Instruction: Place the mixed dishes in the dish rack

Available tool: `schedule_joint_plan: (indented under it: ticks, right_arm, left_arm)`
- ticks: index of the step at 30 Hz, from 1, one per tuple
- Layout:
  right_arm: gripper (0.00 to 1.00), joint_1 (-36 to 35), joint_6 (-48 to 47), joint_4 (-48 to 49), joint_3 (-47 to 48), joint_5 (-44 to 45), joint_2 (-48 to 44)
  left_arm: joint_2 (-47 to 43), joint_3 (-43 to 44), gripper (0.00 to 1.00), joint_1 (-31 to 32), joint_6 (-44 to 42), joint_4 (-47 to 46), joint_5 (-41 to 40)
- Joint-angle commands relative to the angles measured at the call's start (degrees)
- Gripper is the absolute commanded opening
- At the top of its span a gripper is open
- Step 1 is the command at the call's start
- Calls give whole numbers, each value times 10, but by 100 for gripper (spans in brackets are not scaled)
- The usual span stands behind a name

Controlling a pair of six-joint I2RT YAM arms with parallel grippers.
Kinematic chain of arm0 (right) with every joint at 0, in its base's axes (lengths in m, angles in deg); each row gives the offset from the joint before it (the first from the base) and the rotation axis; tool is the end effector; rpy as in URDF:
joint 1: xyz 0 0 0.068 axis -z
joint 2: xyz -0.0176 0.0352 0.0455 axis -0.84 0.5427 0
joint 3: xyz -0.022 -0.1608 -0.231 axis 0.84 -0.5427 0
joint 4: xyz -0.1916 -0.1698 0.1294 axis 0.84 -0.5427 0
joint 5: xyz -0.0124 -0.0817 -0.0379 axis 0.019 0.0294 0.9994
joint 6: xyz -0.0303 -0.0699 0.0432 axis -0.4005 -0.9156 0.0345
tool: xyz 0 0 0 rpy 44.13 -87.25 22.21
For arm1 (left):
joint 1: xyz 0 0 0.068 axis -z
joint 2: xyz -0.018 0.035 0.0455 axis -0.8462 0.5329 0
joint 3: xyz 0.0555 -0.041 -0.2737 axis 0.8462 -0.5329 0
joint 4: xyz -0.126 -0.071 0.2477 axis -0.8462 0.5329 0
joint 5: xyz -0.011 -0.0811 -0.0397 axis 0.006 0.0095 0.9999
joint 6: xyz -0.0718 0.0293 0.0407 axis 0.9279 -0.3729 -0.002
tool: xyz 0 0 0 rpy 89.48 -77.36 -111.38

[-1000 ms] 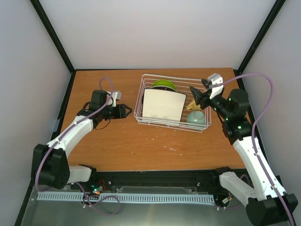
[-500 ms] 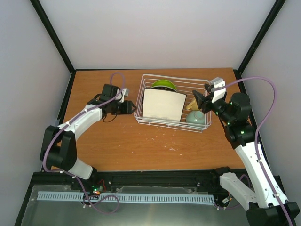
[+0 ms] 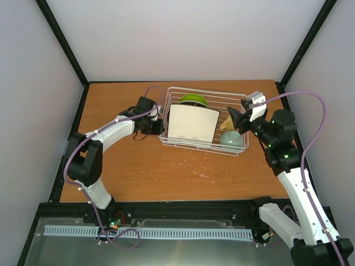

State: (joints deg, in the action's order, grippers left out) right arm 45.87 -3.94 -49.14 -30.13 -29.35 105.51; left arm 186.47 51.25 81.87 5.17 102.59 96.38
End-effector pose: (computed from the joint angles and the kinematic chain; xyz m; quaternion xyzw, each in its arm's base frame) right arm 0.2394 0.0748 0.3794 -0.2223 0.7114 0.1631 0.6465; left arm 0.3546 -0.1829 0.1722 0.0861 0.9491 -0.2277 0.2000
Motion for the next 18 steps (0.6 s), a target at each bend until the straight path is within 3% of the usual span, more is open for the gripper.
schedule_joint_plan:
  ticks: [1,10,18]
  right_arm:
    - [58,3,-9,-6,0,2,-14]
    - [57,3,-10,-13,-1,-10,-16]
    - [56,2,-2,-21,-1,-28,-23]
  left_arm:
    - [13,33,1,16,3,45,-51]
    - [-56,22,1,18,58,110,-110]
    - [-150,-31,1,46,180,160,-183]
